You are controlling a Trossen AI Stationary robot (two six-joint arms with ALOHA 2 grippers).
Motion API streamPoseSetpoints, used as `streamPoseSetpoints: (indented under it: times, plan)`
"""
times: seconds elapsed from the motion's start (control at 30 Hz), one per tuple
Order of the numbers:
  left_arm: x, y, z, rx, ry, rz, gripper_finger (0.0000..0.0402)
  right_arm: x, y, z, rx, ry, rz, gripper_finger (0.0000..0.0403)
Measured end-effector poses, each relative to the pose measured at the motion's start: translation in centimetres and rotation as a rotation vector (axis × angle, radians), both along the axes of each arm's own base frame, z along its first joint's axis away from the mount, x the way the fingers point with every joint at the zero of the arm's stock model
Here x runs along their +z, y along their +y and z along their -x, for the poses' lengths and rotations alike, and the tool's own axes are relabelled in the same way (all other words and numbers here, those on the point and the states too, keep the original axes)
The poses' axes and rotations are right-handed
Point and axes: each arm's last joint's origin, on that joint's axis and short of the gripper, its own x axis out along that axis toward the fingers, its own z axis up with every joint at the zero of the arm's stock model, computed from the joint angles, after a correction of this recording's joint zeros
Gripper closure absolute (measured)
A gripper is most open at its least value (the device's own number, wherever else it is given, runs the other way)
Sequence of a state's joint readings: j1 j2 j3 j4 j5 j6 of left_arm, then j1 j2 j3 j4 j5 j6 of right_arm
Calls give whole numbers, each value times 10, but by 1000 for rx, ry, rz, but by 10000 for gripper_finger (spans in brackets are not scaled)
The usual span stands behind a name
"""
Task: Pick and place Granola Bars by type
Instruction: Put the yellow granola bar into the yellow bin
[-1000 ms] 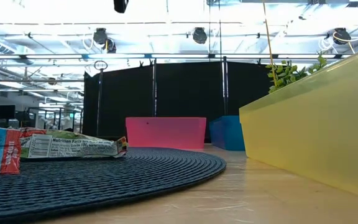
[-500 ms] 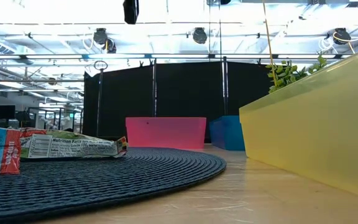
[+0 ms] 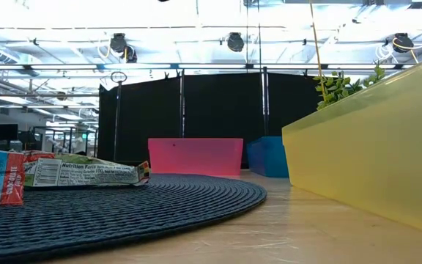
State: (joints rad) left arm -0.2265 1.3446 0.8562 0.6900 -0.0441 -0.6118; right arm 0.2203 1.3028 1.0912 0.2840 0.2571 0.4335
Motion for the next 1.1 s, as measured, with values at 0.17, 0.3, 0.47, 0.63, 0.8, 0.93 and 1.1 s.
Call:
streamPoseSetpoints:
  times: [0.17, 0.3, 0.47, 0.63, 0.8, 0.93, 1.1]
  plan:
    - [12, 6, 15, -21, 29, -21, 225, 13, -4, 25, 6, 26, 14, 402]
    - [18, 13, 23, 0, 49, -44, 181, 25, -9, 45, -23, 26, 8, 402]
    - [24, 28, 35, 70, 96, -52, 154, 30, -5, 63, 12, 48, -9, 402]
    - [21, 49, 54, 319, 254, -3, 151, 4, 15, 74, 81, 320, -74, 402]
    - [12, 68, 80, 591, 427, 90, 151, -32, 38, 81, 132, 645, -96, 402]
    - [5, 80, 98, 646, 535, 213, 151, -61, 52, 78, 176, 884, -62, 402]
    - [-8, 81, 107, 560, 706, 221, 151, -94, 64, 70, 206, 1093, 42, 403]
